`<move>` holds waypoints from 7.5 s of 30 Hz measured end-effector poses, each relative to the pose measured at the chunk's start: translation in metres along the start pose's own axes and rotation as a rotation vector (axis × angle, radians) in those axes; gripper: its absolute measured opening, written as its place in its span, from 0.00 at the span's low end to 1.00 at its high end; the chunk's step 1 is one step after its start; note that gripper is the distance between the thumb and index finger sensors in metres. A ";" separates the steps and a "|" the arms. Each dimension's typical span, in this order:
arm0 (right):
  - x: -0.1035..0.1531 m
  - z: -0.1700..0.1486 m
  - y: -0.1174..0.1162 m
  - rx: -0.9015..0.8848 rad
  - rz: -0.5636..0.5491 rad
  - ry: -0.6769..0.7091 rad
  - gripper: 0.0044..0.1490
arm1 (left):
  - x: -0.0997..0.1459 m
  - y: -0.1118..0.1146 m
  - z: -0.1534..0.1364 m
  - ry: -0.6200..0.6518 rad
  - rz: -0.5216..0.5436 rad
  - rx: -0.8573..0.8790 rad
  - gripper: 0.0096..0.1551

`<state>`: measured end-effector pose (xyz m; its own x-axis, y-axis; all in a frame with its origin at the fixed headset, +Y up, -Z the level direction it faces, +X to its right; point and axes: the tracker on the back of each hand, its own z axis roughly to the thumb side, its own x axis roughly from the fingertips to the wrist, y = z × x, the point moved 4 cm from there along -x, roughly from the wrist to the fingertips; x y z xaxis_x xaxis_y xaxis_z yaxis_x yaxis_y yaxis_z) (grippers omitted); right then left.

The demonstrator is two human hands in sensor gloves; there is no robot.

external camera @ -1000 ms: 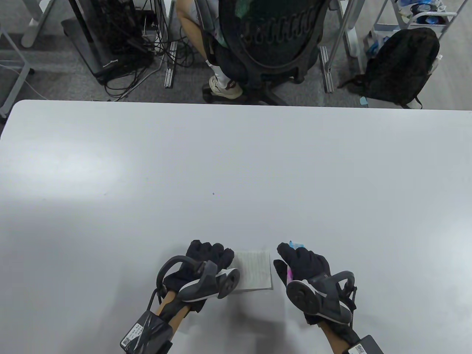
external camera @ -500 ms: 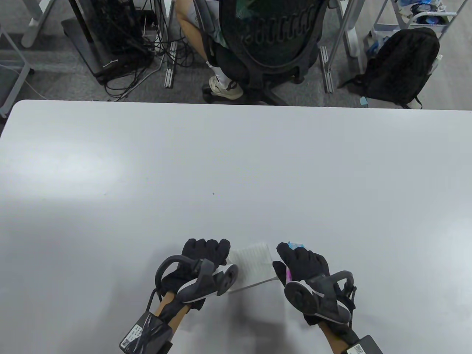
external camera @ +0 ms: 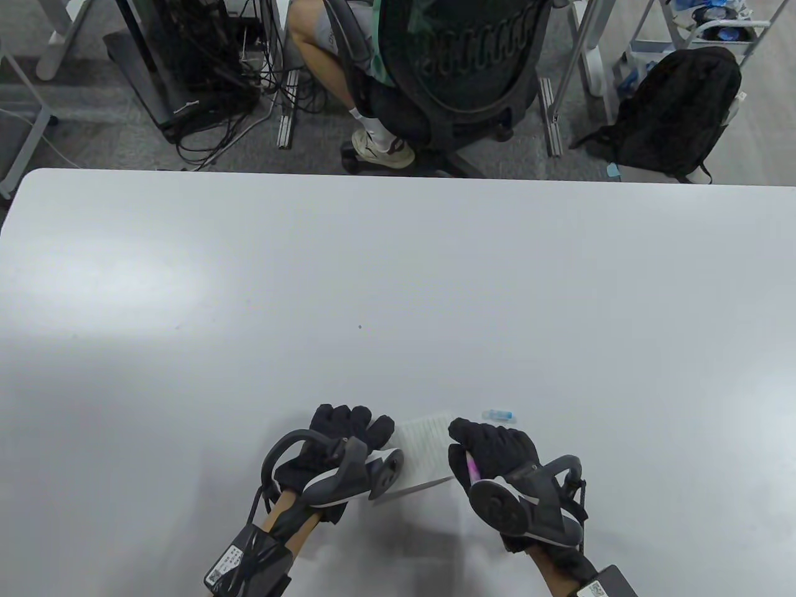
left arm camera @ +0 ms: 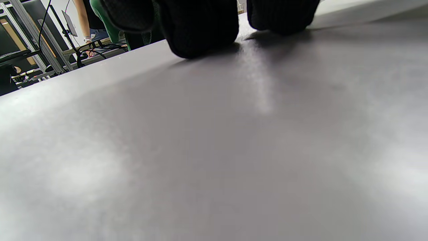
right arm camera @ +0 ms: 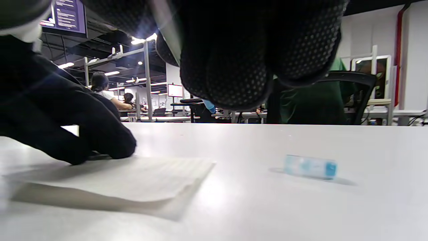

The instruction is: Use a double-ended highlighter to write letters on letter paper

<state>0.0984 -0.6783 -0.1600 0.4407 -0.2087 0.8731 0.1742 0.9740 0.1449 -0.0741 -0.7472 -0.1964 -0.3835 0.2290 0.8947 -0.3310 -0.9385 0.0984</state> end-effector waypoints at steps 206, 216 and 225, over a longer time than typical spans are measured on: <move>-0.015 -0.015 -0.044 -0.176 0.176 -0.046 0.31 | -0.003 0.005 0.024 0.126 -0.101 0.032 0.34; -0.017 -0.013 -0.045 -0.152 0.189 -0.030 0.31 | -0.003 0.006 0.028 0.134 -0.107 0.000 0.31; -0.017 -0.012 -0.044 -0.143 0.191 -0.033 0.31 | -0.003 0.007 0.029 0.145 -0.118 -0.005 0.33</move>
<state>0.0935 -0.7188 -0.1872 0.4494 -0.0162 0.8932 0.2144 0.9726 -0.0902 -0.0498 -0.7621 -0.1860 -0.4622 0.3731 0.8045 -0.3856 -0.9015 0.1966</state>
